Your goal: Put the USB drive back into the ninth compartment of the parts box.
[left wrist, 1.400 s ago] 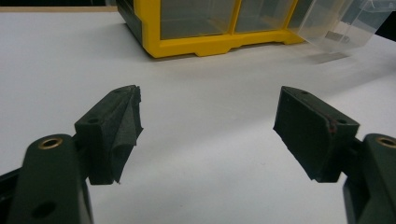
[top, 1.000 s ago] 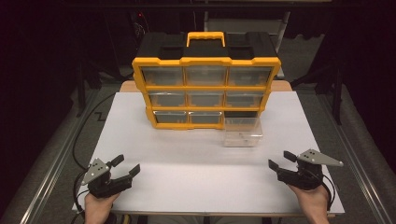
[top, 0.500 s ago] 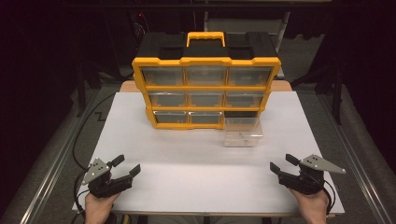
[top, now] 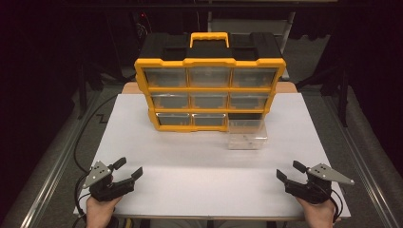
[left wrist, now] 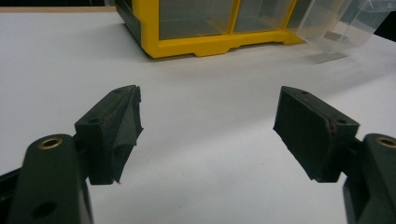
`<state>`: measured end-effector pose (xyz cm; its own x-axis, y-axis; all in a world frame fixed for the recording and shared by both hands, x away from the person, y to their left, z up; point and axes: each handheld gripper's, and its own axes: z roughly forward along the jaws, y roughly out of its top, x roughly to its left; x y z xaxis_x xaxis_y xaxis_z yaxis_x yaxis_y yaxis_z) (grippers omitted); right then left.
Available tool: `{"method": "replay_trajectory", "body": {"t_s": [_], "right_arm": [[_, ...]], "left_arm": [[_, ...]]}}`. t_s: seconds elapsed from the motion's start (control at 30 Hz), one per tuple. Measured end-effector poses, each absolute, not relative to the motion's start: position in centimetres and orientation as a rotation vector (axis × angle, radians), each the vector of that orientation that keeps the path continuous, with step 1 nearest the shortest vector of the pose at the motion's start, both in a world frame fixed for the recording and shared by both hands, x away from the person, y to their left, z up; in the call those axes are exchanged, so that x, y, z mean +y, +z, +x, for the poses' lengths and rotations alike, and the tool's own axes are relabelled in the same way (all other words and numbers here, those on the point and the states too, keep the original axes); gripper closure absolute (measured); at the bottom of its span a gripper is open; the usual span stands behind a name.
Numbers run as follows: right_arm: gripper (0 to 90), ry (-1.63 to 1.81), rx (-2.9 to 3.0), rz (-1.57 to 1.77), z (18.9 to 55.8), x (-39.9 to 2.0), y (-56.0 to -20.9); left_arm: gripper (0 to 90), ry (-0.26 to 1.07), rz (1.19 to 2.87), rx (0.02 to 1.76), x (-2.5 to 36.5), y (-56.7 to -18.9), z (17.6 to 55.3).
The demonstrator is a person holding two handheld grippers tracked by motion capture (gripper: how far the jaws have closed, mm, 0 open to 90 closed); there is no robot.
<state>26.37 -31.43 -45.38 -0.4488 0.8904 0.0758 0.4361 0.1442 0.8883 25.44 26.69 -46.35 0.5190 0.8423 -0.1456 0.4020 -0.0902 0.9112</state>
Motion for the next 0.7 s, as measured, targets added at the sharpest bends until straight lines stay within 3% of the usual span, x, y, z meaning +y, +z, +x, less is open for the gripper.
{"method": "replay_trajectory", "body": {"t_s": [0.7], "right_arm": [[25.6, 1.289, 1.909, 1.216, 25.0, -31.6, -45.8]], "left_arm": [[24.0, 0.518, 1.697, 1.064, 26.8, -46.3, 25.4]]}}
